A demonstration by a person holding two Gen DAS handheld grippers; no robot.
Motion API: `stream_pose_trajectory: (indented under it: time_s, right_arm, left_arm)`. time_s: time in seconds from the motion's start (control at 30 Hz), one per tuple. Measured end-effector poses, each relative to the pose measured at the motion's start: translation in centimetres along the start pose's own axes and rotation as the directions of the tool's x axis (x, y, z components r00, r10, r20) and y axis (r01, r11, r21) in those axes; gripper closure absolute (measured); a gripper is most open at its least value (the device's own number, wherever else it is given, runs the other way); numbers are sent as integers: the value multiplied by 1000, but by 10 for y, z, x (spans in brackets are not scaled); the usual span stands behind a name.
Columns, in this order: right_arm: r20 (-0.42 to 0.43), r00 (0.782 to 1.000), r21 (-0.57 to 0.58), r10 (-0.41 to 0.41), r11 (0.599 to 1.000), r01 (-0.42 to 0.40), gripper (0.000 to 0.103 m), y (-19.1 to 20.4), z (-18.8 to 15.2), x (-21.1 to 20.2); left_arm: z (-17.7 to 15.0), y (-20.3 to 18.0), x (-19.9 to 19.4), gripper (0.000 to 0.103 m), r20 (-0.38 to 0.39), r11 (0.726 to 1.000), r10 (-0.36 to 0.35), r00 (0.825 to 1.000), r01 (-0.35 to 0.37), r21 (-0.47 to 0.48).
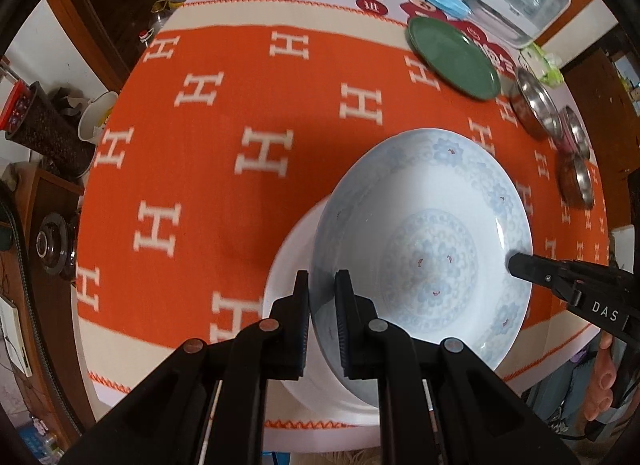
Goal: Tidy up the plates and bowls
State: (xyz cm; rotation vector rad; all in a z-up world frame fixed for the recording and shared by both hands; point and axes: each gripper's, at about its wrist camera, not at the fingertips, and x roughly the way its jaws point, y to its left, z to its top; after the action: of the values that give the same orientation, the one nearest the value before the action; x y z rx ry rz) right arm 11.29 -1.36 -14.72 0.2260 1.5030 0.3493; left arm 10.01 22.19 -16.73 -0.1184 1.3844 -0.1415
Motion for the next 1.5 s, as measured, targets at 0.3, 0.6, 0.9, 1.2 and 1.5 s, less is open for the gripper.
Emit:
stream_pose_trajectory:
  time_s: [0.3,0.6,0.9,1.2,1.5]
  right_arm:
    - [-30,999,7,-34,999,34,97,-3,-28,28]
    - [-42,998,25,-40,999,41,97,-10,-34,41]
    - [-37,998,23,-44,999,45,97,-12,-33,46]
    - [-58,997,8,-46,999,47,93,-10,-32,47]
    - [-52,996,-46,-71,997,69,70,9,-35,34]
  left_arm:
    - [-30,5,30,93,-56,1000,18,998,-18,3]
    - [-35,5,46,93,-70,999,36,997,-35,24]
    - [-32,1,44,93,-44,997,56,997,-54,55]
    - [-35,0,41,80,-35,997,55,998,-54,53]
    - [-35,-9,15,37,45,994,81,996,-84,70]
